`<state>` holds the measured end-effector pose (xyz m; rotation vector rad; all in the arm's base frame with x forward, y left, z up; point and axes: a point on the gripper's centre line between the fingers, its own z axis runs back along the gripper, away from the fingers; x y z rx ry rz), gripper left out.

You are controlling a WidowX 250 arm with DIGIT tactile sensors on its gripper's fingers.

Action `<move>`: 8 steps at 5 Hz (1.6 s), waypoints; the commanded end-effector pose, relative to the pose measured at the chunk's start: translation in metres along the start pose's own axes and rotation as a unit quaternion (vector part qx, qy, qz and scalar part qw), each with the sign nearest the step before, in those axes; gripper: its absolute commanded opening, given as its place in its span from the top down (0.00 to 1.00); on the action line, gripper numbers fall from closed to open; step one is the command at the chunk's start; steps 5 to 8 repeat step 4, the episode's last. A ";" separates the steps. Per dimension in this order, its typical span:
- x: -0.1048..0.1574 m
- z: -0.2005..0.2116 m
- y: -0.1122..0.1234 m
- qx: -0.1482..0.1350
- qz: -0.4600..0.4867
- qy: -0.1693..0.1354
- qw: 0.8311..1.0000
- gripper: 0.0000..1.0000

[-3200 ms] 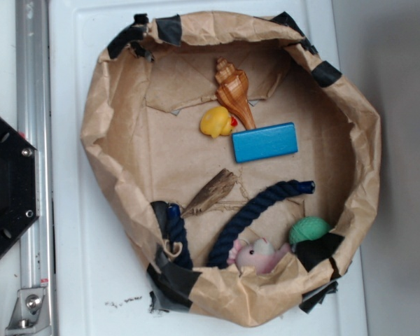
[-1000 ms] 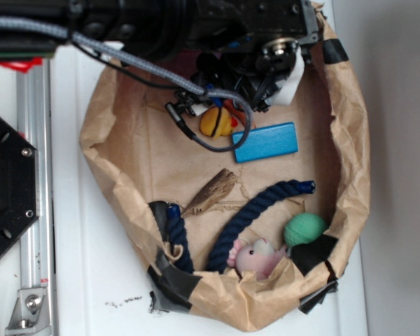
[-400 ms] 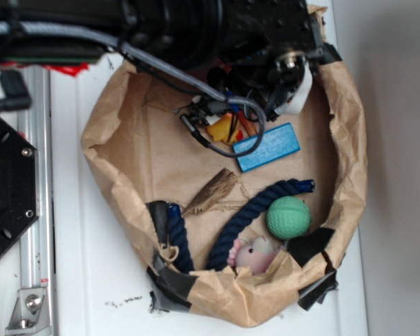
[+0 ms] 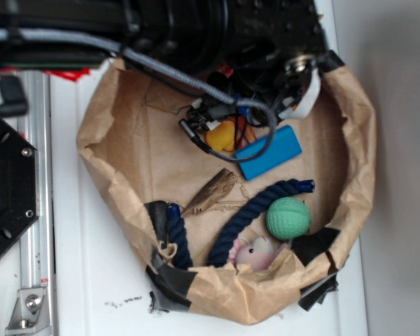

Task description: Grab the shell.

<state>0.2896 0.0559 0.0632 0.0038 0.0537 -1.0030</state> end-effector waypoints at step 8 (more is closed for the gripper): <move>0.047 0.106 -0.054 0.023 0.287 -0.060 0.956 1.00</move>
